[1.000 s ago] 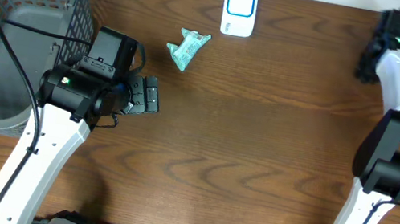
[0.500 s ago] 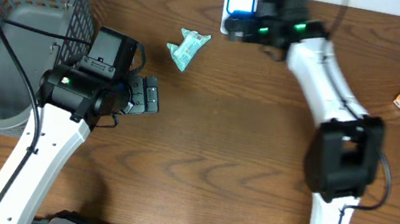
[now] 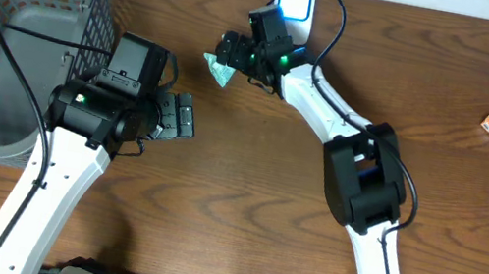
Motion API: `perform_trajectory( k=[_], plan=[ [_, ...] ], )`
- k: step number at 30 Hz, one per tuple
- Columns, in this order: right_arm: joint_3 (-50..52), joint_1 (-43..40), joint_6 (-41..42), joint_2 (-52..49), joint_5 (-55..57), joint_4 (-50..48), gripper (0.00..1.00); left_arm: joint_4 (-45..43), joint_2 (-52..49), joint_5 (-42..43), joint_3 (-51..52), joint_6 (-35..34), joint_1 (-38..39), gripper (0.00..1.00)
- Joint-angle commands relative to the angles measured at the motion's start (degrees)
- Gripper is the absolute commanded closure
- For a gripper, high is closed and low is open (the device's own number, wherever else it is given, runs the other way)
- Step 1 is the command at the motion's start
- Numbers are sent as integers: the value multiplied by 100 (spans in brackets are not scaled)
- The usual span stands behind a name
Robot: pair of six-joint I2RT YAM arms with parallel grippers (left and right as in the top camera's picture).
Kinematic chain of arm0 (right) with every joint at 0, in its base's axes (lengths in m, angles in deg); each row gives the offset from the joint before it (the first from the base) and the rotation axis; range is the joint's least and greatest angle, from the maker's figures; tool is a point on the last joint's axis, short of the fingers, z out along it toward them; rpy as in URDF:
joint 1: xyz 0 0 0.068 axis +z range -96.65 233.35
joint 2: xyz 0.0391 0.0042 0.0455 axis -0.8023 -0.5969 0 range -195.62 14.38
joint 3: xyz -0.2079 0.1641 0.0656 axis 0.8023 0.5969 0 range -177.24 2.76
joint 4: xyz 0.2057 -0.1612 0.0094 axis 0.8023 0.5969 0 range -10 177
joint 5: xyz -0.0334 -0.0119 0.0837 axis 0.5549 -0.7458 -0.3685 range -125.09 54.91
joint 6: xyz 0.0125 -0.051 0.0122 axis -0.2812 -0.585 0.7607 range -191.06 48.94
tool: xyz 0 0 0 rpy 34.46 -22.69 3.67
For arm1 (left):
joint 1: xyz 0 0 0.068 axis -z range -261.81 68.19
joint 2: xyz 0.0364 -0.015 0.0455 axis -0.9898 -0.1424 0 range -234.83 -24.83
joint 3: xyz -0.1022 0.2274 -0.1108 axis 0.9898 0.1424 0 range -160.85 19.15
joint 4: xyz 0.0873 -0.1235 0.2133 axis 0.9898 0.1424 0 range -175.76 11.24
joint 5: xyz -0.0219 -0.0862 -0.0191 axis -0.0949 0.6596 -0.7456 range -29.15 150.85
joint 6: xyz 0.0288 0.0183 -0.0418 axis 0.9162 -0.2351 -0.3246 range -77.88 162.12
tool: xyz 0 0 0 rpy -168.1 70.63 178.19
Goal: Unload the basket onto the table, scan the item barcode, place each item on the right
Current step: 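Reach the right gripper to the mint-green wipes pack and grasp it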
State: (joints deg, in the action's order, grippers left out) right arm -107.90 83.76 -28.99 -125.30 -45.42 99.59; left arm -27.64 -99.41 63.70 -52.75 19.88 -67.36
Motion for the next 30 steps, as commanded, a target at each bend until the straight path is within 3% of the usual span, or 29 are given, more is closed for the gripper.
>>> perform_trajectory(
  k=[1,4,7,9,11,16,21,25,30],
  plan=[
    [-22,-9,291,-234,70,-83,25,11,-11,-35,4,50,-2,2],
    [-22,-9,289,-286,74,-44,54,11,-11,-35,7,50,-2,2],
    [-22,-9,94,-282,-2,-68,65,11,-11,-37,4,50,-2,2],
    [-24,-20,-221,-258,-210,-70,88,11,-11,-37,4,50,-2,2],
    [-24,-55,-597,-208,-549,-2,98,11,-11,-37,4,50,-2,2],
    [-24,-192,-2044,57,-1665,730,99,11,-11,-35,4,50,-2,2],
    [-24,-302,-3392,382,-1268,2175,99,11,-11,-35,4,50,-2,2],
    [-24,-289,-3851,667,116,3108,99,11,-11,-35,4,50,-2,2],
    [-24,-175,-3427,1049,3051,3950,99,11,-11,-37,4,50,-2,2]
  ],
)
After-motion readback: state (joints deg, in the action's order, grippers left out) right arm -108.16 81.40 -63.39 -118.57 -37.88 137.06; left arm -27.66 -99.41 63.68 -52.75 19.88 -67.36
